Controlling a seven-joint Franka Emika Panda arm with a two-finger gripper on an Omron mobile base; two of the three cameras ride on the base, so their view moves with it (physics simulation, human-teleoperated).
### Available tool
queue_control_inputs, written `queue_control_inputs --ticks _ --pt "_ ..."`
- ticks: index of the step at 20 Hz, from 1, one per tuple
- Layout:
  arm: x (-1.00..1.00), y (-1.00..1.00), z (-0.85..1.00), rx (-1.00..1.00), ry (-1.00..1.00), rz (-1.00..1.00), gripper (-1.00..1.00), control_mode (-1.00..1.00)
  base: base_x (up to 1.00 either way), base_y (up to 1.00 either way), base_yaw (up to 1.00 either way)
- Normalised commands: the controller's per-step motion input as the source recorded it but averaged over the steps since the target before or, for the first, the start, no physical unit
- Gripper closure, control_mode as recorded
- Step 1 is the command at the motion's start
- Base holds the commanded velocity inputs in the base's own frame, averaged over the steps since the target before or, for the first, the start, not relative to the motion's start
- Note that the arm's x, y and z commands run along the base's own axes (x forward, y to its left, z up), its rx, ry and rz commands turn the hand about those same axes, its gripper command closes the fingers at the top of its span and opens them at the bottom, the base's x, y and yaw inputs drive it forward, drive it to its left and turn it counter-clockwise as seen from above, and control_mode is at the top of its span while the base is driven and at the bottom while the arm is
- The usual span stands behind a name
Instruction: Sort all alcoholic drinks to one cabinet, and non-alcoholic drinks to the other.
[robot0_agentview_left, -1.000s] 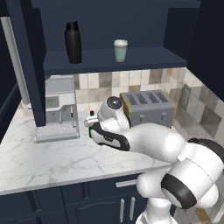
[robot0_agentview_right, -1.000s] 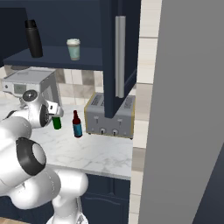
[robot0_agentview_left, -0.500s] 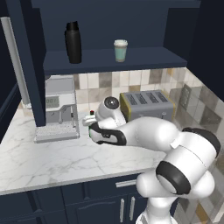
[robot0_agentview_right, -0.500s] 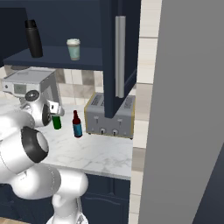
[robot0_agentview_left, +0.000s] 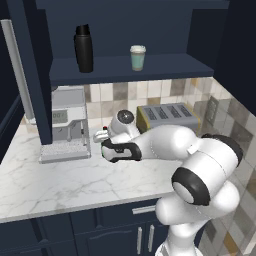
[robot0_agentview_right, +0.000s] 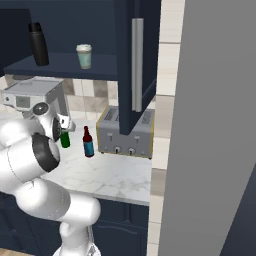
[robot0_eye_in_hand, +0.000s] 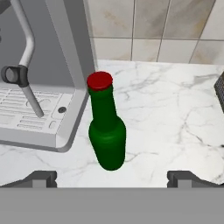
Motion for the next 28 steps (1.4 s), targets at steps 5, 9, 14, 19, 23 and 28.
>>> queue_control_inputs --ticks 5,9,14,19,23,28 --pt "0.22 0.04 -0.11 0.0 0.0 0.0 -1.0 -1.0 0.0 0.0 0.0" --pt "0.15 0.04 -0.14 0.0 0.0 0.0 -1.0 -1.0 0.0 0.0 0.0" --pt "0.15 0.12 -0.15 0.0 0.0 0.0 -1.0 -1.0 0.0 0.0 0.0" --pt "0.2 0.1 -0.13 0.0 0.0 0.0 -1.0 -1.0 0.0 0.0 0.0" --pt "0.21 0.08 -0.14 0.0 0.0 0.0 -1.0 -1.0 0.0 0.0 0.0" --pt "0.23 0.13 -0.16 0.0 0.02 0.0 1.0 -1.0 0.0 0.0 0.0"
